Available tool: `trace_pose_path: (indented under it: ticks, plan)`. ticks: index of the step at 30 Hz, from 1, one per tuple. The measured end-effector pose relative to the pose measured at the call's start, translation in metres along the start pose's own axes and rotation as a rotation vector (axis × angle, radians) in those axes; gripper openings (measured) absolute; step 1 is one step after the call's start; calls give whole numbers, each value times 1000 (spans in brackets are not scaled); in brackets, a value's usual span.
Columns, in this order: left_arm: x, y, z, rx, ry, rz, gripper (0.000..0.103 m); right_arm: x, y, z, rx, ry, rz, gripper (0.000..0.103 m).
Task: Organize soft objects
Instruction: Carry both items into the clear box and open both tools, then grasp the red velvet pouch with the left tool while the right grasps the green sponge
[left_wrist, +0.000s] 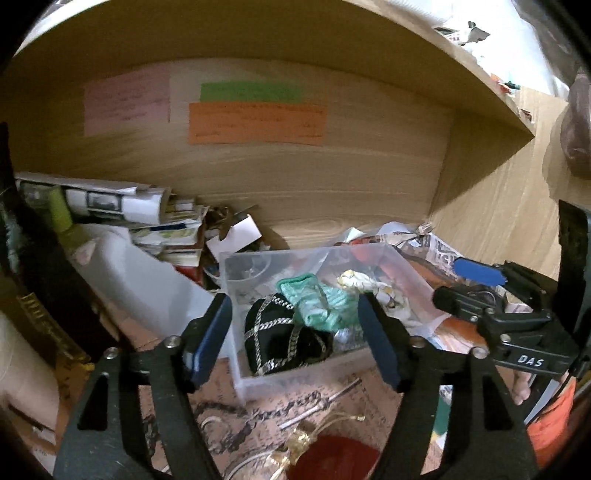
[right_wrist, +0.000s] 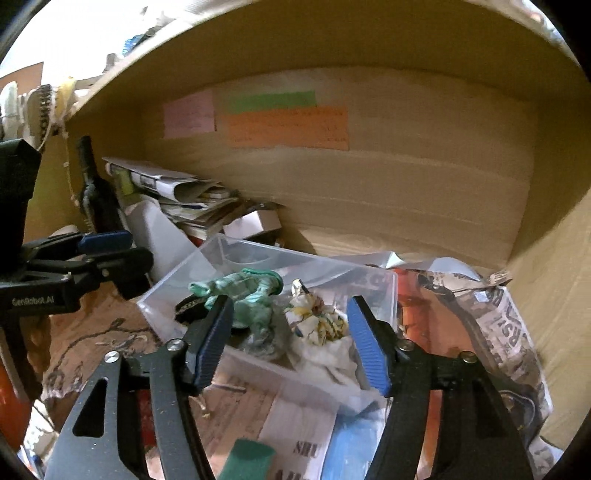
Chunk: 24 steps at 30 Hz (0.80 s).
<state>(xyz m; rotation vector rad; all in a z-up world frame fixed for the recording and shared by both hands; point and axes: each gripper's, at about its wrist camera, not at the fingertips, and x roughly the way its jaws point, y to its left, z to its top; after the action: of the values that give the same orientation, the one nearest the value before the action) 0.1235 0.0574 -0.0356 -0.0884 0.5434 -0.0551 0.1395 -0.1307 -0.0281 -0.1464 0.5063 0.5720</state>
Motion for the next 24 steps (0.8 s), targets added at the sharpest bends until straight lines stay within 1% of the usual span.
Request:
trace_pose_path:
  ticks: [1, 2, 7, 12, 19, 24]
  plan:
    - [-2, 1, -2, -3, 0, 2, 74, -4, 3, -2, -6, -9, -4, 70]
    - [-5, 2, -6, -8, 5, 2, 75, -7, 4, -4, -10, -15, -6, 72]
    - [-6, 5, -25, -24, 45, -1, 79, -17, 13, -18, -11, -11, -4, 72]
    - [-1, 4, -46, -32, 103, 3, 79, -16, 19, -38, 4, 31, 0, 72]
    - [10, 5, -82, -53, 200, -1, 79, -3, 23, -74, 46, 145, 35, 72]
    - [17, 3, -104, -74, 266, -30, 79, 5, 24, -96, 66, 217, 66, 72]
